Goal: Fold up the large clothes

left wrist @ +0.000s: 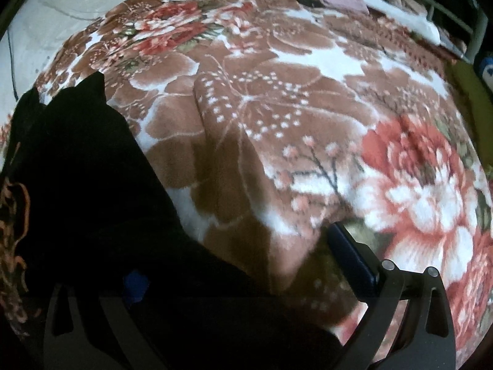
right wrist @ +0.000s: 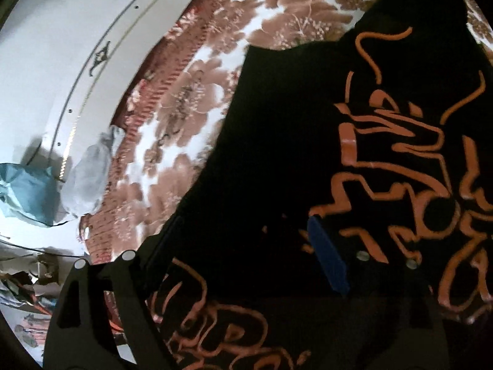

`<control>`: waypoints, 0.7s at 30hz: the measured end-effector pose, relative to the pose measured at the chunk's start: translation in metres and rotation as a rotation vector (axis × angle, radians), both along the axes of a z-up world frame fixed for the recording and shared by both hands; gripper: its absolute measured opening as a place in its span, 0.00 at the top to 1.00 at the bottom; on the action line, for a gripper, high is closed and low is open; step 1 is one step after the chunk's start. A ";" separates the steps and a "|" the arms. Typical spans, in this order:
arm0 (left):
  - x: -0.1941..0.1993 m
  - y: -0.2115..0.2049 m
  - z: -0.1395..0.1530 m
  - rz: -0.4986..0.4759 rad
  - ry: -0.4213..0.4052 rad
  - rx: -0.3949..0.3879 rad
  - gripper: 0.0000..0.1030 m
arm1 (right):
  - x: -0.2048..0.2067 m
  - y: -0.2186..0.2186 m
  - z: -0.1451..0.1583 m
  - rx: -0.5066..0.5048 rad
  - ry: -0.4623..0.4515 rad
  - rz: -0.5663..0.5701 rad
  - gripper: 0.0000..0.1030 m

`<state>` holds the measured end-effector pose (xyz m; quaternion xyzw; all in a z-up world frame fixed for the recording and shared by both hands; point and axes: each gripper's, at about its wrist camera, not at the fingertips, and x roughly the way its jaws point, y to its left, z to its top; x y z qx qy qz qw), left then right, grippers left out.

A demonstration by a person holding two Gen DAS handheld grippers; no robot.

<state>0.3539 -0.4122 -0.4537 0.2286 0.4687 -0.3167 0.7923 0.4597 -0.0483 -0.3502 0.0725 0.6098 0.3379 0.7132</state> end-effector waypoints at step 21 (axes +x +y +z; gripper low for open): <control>-0.086 0.126 0.062 -0.061 -0.173 0.191 0.05 | 0.021 -0.182 0.081 -0.161 -0.150 -0.191 0.08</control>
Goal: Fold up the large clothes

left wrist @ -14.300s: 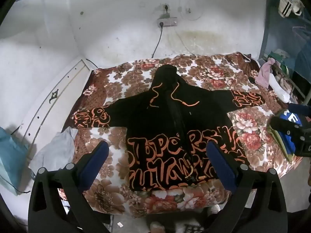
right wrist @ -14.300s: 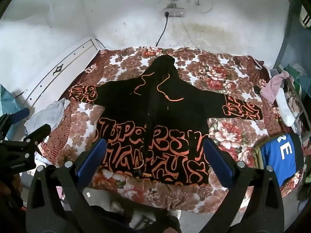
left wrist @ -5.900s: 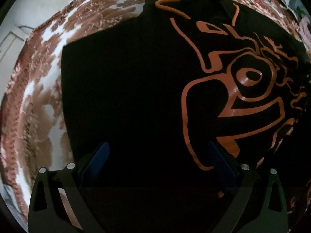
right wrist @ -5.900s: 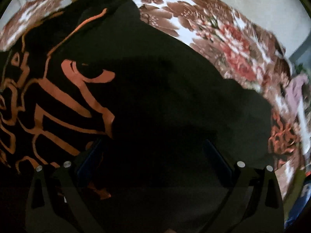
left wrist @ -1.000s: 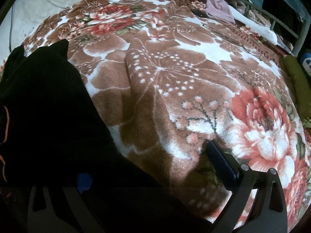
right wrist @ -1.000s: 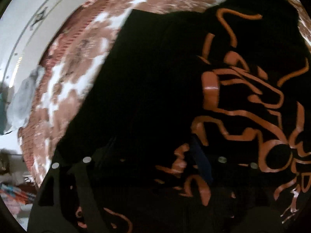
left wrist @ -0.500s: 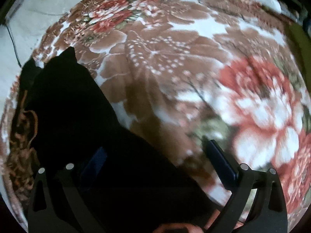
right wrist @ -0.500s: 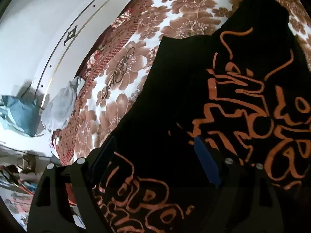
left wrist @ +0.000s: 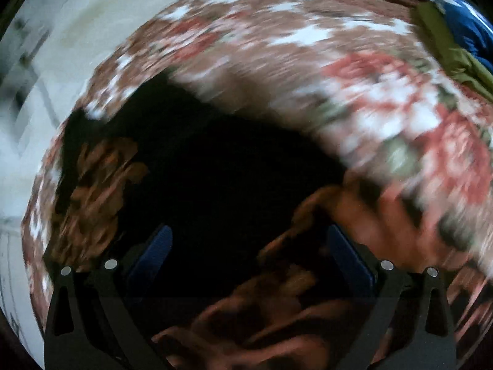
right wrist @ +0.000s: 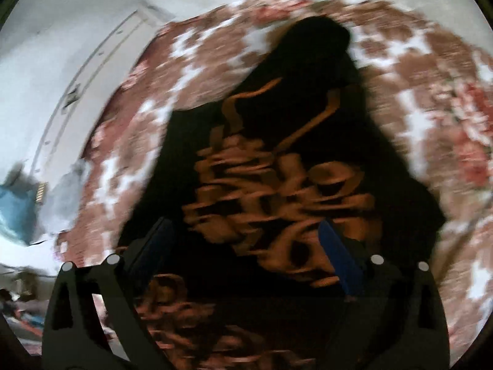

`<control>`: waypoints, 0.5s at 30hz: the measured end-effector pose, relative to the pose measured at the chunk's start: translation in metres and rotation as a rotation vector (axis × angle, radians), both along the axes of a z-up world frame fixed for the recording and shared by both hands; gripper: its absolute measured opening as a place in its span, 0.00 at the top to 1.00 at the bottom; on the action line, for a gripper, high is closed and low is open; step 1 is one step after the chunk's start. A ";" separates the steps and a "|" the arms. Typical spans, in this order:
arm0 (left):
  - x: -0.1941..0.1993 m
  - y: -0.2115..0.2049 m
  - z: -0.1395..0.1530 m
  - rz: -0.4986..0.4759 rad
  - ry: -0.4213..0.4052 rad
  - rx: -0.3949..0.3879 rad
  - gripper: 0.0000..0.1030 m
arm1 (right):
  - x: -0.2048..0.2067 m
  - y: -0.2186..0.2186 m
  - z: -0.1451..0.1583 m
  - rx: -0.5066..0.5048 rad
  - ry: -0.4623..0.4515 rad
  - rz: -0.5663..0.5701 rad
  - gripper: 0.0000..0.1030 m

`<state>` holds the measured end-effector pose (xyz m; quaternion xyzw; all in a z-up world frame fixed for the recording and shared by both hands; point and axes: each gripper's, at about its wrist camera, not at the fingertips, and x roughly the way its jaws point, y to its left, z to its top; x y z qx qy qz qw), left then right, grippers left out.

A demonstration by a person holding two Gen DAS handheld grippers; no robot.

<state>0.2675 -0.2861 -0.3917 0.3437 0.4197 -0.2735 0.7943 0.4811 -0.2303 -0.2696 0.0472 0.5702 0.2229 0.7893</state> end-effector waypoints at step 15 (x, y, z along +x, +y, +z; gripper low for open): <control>0.227 0.241 -0.002 0.396 0.071 -0.112 0.05 | 0.008 -0.080 -0.144 -0.451 -0.078 -0.230 0.06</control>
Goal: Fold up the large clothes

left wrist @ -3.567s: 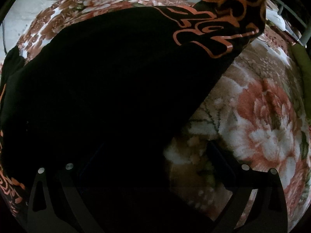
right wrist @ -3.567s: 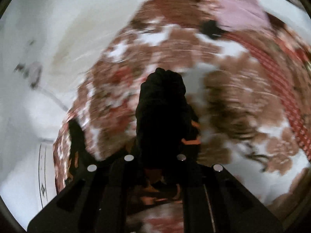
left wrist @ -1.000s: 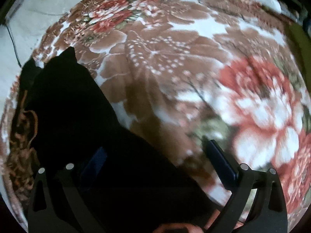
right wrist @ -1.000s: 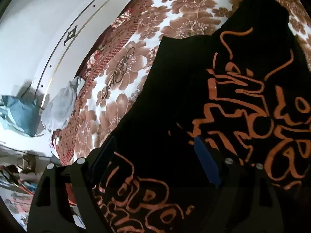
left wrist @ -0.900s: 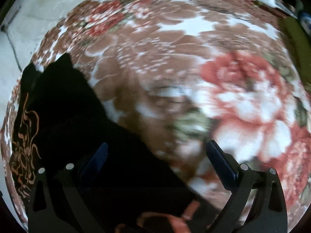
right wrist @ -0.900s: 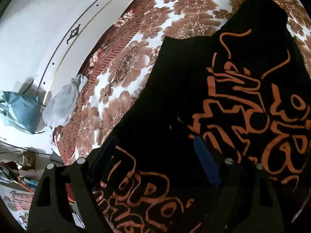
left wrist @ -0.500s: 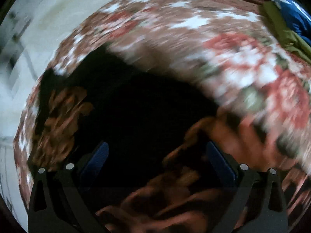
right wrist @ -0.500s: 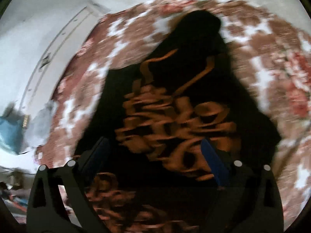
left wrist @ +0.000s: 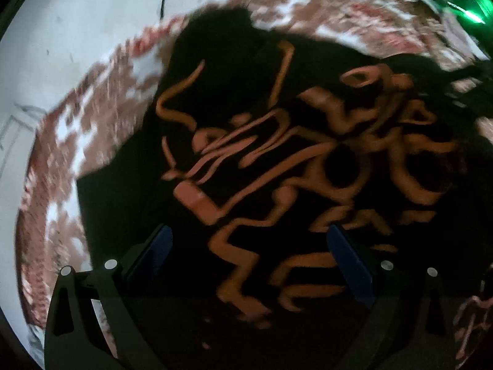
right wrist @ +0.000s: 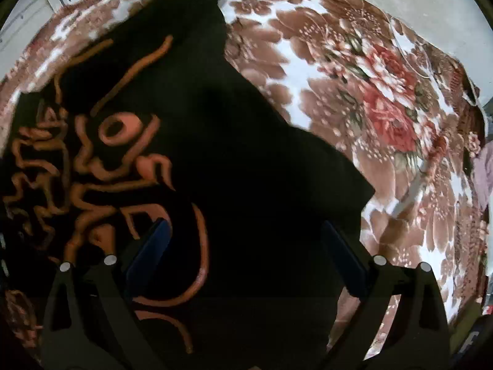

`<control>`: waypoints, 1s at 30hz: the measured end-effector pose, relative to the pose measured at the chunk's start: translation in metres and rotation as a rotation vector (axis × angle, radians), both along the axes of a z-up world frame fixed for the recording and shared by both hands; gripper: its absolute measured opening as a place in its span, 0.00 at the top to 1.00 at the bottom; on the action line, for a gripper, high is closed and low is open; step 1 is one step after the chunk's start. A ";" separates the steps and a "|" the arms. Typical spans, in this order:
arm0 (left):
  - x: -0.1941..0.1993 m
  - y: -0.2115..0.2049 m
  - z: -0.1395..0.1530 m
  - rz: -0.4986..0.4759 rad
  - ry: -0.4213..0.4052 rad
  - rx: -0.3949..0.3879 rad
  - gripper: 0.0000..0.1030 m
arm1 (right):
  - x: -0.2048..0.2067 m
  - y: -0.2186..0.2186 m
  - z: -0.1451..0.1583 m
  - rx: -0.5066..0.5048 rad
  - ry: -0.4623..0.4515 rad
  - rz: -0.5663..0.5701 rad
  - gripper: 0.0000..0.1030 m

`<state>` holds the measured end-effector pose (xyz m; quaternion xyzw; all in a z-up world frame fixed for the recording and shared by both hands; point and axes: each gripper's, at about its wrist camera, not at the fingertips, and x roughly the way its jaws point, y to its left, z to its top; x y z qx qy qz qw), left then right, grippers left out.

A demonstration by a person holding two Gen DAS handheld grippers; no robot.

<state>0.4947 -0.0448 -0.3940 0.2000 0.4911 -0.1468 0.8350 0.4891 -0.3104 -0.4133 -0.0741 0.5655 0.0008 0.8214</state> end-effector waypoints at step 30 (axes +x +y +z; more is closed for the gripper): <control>0.217 0.037 0.051 0.065 0.023 -0.177 0.05 | 0.203 0.016 0.049 0.177 -0.072 0.100 0.05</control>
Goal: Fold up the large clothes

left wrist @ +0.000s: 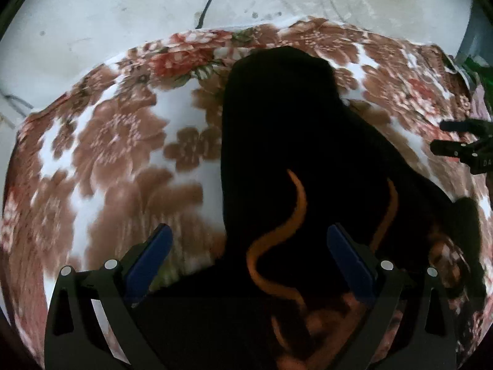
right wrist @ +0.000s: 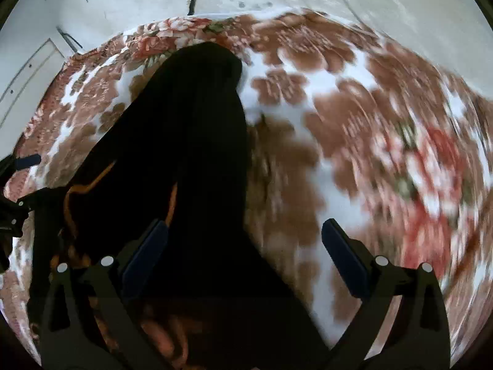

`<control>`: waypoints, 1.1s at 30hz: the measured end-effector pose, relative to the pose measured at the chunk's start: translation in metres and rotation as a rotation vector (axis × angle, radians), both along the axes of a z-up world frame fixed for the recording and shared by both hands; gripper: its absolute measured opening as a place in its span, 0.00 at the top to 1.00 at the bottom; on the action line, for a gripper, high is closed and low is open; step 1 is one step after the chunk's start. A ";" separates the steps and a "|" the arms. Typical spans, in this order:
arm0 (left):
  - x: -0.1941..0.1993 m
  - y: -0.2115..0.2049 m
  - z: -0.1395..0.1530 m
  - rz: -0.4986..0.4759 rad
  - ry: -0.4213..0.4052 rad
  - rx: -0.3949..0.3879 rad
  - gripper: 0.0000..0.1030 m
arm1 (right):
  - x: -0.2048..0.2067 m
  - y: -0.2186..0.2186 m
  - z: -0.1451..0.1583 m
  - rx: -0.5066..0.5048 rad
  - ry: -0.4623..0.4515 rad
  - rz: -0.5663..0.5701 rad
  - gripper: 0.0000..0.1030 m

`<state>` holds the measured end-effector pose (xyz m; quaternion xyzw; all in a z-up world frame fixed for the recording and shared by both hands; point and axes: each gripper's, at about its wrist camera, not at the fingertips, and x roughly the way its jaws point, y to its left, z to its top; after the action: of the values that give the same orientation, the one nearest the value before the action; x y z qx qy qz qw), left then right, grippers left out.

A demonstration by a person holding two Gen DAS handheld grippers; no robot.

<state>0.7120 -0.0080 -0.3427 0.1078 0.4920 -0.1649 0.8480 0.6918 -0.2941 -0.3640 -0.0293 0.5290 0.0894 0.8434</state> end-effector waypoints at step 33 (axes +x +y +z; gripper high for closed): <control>0.131 -0.058 0.049 -0.219 0.029 -0.200 0.90 | 0.114 0.045 0.027 -0.011 -0.080 0.085 0.90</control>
<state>0.8430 -0.0659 -0.2938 0.0733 0.4709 -0.3059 0.8242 0.8054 -0.2495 -0.3368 -0.0600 0.4938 0.1208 0.8591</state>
